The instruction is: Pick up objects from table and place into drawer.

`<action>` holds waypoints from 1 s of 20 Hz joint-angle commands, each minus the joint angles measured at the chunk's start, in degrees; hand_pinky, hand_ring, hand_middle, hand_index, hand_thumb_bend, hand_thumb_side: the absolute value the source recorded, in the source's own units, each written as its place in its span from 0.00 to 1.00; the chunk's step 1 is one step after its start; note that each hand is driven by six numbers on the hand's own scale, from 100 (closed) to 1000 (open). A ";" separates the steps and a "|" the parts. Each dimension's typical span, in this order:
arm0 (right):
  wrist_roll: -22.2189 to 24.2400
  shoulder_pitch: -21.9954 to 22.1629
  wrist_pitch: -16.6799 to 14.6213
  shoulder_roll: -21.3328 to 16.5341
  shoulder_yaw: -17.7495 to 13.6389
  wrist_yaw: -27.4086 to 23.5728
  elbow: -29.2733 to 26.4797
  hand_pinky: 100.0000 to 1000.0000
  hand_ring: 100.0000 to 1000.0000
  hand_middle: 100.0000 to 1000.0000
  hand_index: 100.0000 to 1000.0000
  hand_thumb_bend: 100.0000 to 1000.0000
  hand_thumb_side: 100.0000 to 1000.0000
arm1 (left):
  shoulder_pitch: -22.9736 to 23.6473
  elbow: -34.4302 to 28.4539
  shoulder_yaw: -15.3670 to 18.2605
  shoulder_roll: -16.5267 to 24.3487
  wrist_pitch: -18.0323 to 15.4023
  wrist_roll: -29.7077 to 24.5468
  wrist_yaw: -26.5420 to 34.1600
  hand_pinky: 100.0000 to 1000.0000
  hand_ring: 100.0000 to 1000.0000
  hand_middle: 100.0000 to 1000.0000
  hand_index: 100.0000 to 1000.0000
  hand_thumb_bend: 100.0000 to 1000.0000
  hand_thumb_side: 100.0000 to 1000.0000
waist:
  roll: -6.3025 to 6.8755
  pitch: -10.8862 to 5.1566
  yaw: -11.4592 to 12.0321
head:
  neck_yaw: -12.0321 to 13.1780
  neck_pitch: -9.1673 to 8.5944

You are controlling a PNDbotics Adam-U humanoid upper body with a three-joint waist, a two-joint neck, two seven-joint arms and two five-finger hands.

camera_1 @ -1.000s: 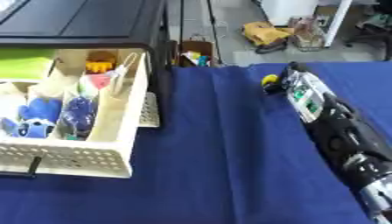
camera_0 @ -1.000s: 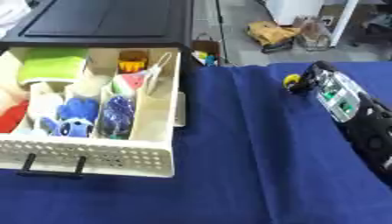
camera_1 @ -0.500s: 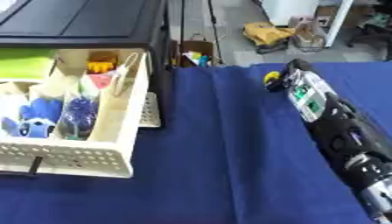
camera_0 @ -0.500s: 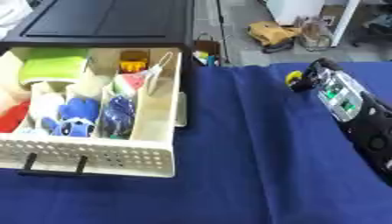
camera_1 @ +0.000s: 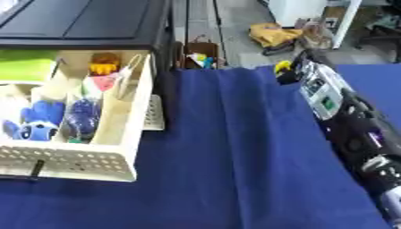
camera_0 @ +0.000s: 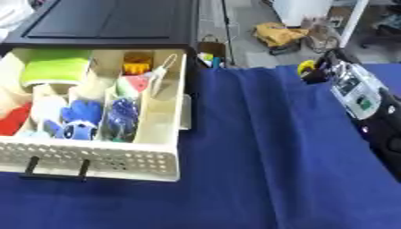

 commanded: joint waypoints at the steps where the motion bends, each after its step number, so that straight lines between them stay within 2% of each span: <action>1: -0.75 -0.65 0.45 -2.97 -0.07 -1.35 -3.63 0.63 0.75 0.17 0.43 0.00 0.16 | -0.49 -0.68 0.28 1.25 -2.55 2.33 0.30 0.20 0.42 0.47 0.67 0.24 1.00 | 0.05 -1.75 0.00 | 0.34 -0.50; 6: -1.04 -0.25 0.24 -4.80 0.43 -3.04 -9.69 0.63 0.75 0.17 0.43 0.00 0.17 | -0.49 -0.68 0.27 1.42 -2.50 2.29 0.39 0.21 0.42 0.47 0.67 0.24 1.00 | 0.01 -2.32 -0.11 | 0.71 -0.27; 12: 0.94 0.08 -0.15 -6.90 3.24 -5.44 -19.82 0.62 0.75 0.17 0.42 0.00 0.18 | -0.46 -0.68 0.15 1.56 -2.31 2.19 0.55 0.21 0.42 0.47 0.67 0.24 1.00 | -0.18 -3.21 -0.39 | 1.20 0.18; 16: 2.81 -0.38 0.38 -7.37 5.18 -7.04 -27.29 0.62 0.75 0.17 0.42 0.00 0.18 | -0.45 -0.68 0.03 1.59 -2.15 2.04 0.72 0.21 0.41 0.46 0.67 0.24 1.00 | -0.36 -4.03 -0.53 | 1.35 0.48; 20: 4.73 -1.57 1.71 -6.75 6.28 -8.38 -32.20 0.62 0.75 0.17 0.42 0.00 0.18 | -0.48 -0.68 -0.05 1.57 -1.96 1.88 0.90 0.21 0.41 0.46 0.67 0.24 1.00 | -0.59 -4.82 -0.56 | 1.55 0.77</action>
